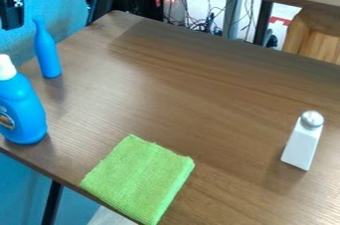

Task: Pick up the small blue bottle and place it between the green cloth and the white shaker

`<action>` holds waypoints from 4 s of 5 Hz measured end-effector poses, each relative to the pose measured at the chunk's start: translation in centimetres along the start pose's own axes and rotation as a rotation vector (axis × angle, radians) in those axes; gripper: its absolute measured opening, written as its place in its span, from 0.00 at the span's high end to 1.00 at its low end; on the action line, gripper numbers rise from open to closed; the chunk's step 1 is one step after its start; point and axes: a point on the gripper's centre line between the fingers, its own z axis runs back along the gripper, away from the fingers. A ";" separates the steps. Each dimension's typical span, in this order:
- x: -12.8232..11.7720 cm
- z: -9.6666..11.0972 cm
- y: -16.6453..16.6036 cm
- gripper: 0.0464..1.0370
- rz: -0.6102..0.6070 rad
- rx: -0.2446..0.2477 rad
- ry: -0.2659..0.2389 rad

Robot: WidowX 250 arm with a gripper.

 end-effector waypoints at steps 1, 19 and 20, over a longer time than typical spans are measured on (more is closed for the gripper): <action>0.0 -1.6 -0.2 0.03 -0.002 -0.033 0.032; 0.8 3.2 -24.3 0.69 -0.475 -0.085 -0.045; 1.0 1.3 -28.6 0.69 -0.531 -0.039 -0.072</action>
